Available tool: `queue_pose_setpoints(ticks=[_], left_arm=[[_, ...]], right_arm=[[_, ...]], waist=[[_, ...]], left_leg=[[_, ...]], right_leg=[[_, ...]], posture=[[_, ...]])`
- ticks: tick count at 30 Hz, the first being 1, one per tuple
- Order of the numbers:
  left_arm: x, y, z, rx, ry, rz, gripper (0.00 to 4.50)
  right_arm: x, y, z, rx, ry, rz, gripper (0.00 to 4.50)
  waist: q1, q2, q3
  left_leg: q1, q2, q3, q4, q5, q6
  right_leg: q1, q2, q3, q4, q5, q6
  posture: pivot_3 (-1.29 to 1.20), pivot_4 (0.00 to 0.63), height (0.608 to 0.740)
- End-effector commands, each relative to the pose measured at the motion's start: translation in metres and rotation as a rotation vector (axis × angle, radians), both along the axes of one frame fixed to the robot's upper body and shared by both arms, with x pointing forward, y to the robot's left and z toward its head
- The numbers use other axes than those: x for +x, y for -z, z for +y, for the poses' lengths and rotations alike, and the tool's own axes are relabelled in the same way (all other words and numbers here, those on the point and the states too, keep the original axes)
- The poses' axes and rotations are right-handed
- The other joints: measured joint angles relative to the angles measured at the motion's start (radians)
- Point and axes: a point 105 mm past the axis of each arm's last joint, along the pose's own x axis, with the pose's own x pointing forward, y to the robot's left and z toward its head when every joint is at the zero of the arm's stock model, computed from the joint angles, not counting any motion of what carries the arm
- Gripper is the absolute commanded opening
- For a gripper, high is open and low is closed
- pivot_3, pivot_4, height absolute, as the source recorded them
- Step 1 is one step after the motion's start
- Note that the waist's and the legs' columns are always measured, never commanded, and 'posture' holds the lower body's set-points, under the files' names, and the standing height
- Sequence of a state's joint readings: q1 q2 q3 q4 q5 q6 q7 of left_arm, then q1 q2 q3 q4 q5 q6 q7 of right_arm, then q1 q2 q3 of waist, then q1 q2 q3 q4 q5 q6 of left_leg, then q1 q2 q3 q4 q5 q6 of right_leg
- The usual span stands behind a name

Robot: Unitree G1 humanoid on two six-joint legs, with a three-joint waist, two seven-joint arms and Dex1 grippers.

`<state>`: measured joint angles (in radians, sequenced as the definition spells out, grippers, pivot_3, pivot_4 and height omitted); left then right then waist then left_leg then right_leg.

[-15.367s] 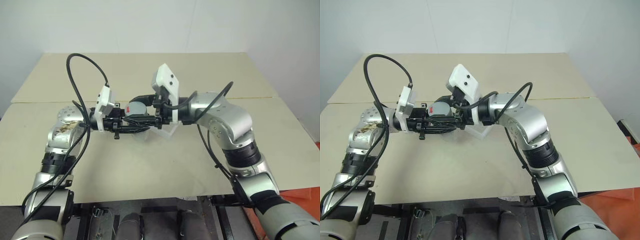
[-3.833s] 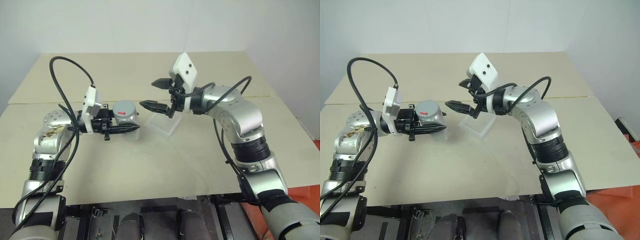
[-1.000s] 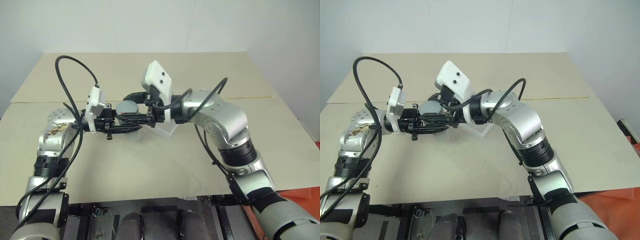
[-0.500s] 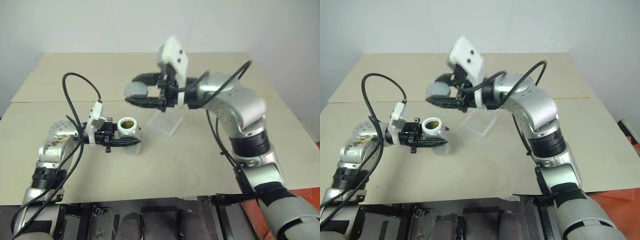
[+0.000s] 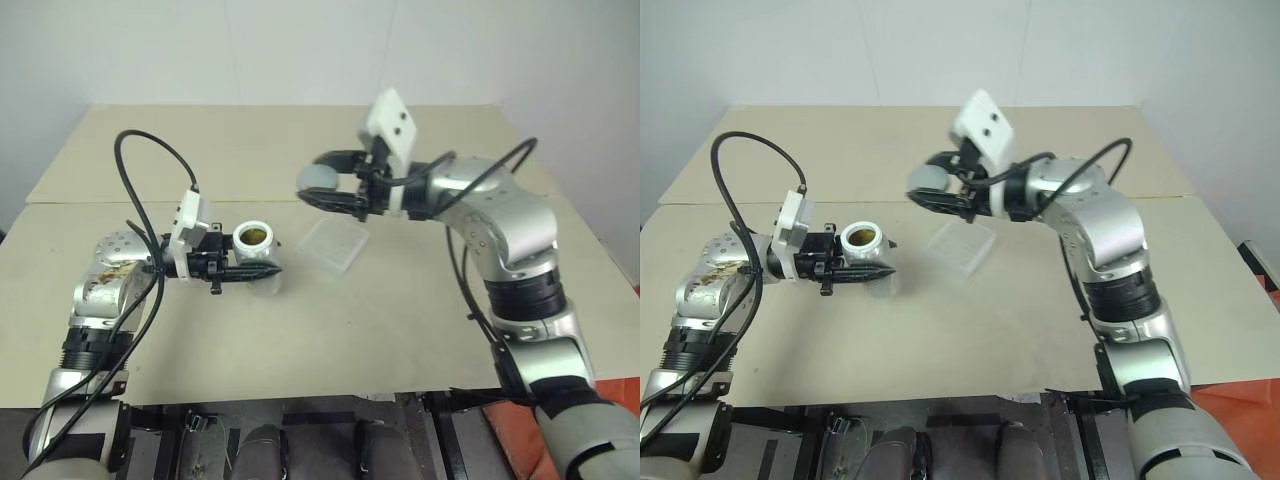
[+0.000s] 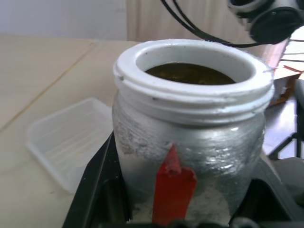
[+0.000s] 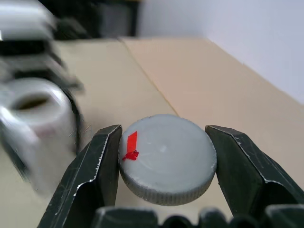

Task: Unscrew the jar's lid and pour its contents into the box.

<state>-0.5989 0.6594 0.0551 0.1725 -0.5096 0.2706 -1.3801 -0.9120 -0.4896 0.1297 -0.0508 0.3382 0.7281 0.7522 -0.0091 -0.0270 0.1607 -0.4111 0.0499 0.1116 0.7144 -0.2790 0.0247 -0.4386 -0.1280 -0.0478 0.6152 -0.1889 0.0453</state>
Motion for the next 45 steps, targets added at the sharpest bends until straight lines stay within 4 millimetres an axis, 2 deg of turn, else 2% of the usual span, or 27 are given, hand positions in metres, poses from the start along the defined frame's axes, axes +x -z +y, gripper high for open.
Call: queue_pose_setpoints(ticks=[1,4,7,10,11,14,16,20,23,28,29,31,36,40,45], left_arm=[[0.009,-0.021,0.004,-0.030,-0.073,-0.100,1.94],[0.018,-0.023,0.002,-0.044,-0.136,-0.131,1.94],[0.022,-0.023,-0.002,-0.053,-0.153,-0.146,1.94],[0.023,-0.022,-0.006,-0.055,-0.146,-0.151,1.94],[0.023,-0.022,-0.007,-0.056,-0.145,-0.154,1.94],[0.023,-0.023,-0.009,-0.063,-0.147,-0.163,1.94],[0.024,-0.023,-0.010,-0.068,-0.159,-0.168,1.94],[0.032,-0.024,-0.009,-0.070,-0.223,-0.195,1.94],[0.046,-0.034,-0.010,-0.061,-0.306,-0.258,1.94],[0.077,-0.058,-0.025,0.118,-0.382,-0.554,1.94],[0.079,-0.061,-0.028,0.150,-0.377,-0.606,1.94],[0.087,-0.066,-0.042,0.346,-0.359,-0.849,1.94],[0.092,-0.076,-0.090,0.682,-0.188,-1.395,1.94],[0.106,-0.061,-0.114,0.964,-0.049,-1.748,1.94],[0.104,-0.033,-0.141,0.986,0.065,-1.972,1.94]], right_arm=[[0.016,0.008,-0.039,0.012,0.200,-0.001,2.75],[0.025,0.038,-0.064,-0.036,0.306,0.061,2.75],[0.034,0.067,-0.075,-0.091,0.367,0.138,2.75],[0.042,0.087,-0.080,-0.131,0.396,0.185,2.75],[0.045,0.091,-0.081,-0.138,0.403,0.194,3.47],[0.050,0.108,-0.088,-0.185,0.424,0.219,4.34],[0.048,0.115,-0.090,-0.217,0.405,0.235,4.43],[0.033,0.095,-0.090,-0.244,0.297,0.209,4.43],[0.011,0.064,-0.083,-0.231,0.130,0.182,4.43],[-0.018,0.017,-0.075,-0.209,-0.109,0.177,4.43],[-0.020,0.013,-0.075,-0.210,-0.128,0.183,4.43],[-0.024,0.007,-0.076,-0.217,-0.169,0.201,4.43],[-0.028,0.006,-0.076,-0.277,-0.210,0.208,4.43],[-0.030,0.003,-0.072,-0.267,-0.228,0.206,4.43],[-0.032,0.001,-0.070,-0.251,-0.214,0.199,4.43]], waist=[[-0.003,0.000,0.000],[-0.003,0.000,0.000],[-0.008,0.000,0.000],[-0.014,0.000,0.000],[-0.014,0.000,0.000],[-0.012,0.000,0.000],[-0.011,0.000,0.000],[-0.003,0.001,0.000],[-0.001,0.000,0.001],[0.003,0.000,0.001],[0.003,0.000,0.001],[0.004,0.000,0.001],[0.020,0.000,0.001],[0.024,0.000,0.001],[0.023,0.000,0.001]], left_leg=[[0.000,0.000,0.000,0.000,0.000,0.000],[0.000,0.000,0.000,0.000,0.000,0.000],[0.000,0.000,0.000,0.000,0.000,0.000],[0.001,0.000,0.001,0.000,0.000,0.000],[0.001,0.000,0.001,0.000,0.000,0.000],[0.000,0.000,0.001,0.000,0.000,0.000],[0.000,0.000,0.001,0.000,0.000,0.000],[0.000,0.000,0.000,0.000,0.000,0.000],[0.000,0.000,0.000,0.000,0.000,0.000],[0.001,-0.001,0.000,0.001,0.000,0.001],[0.001,-0.001,0.000,0.001,0.000,0.001],[0.001,-0.001,0.000,0.000,-0.001,0.001],[-0.002,-0.001,0.001,0.001,-0.001,0.002],[-0.005,-0.002,0.001,0.001,-0.001,0.003],[-0.006,-0.001,0.001,0.000,-0.001,0.003]], right_leg=[[0.000,0.000,0.000,0.000,0.000,0.000],[0.000,0.000,0.000,0.000,0.000,0.000],[0.000,0.000,0.001,-0.001,0.000,0.000],[0.000,0.000,0.001,-0.001,0.000,0.000],[0.000,0.000,0.001,-0.001,0.000,0.000],[0.000,0.000,0.001,-0.002,0.000,0.000],[0.000,0.000,0.001,-0.002,0.000,0.000],[0.000,0.000,0.001,-0.001,0.000,0.000],[0.000,0.000,0.001,-0.002,0.000,0.000],[0.001,0.000,0.000,-0.004,0.000,0.000],[0.001,0.000,0.000,-0.004,0.000,0.000],[0.002,0.000,0.000,-0.003,0.000,0.000],[0.001,0.000,0.000,-0.004,0.001,0.001],[-0.001,-0.001,0.000,-0.006,0.001,0.002],[-0.003,-0.001,0.000,-0.006,0.001,0.003]], posture=[[0.00,0.150,0.740],[0.00,0.150,0.740],[0.00,0.150,0.740],[0.00,0.150,0.740],[0.00,0.150,0.740],[0.00,0.150,0.740],[0.00,0.150,0.740],[0.00,0.150,0.740],[0.00,0.150,0.740],[0.00,0.150,0.740],[0.00,0.150,0.740],[0.00,0.150,0.740],[0.00,0.150,0.740],[0.00,0.150,0.740],[0.00,0.150,0.740]])
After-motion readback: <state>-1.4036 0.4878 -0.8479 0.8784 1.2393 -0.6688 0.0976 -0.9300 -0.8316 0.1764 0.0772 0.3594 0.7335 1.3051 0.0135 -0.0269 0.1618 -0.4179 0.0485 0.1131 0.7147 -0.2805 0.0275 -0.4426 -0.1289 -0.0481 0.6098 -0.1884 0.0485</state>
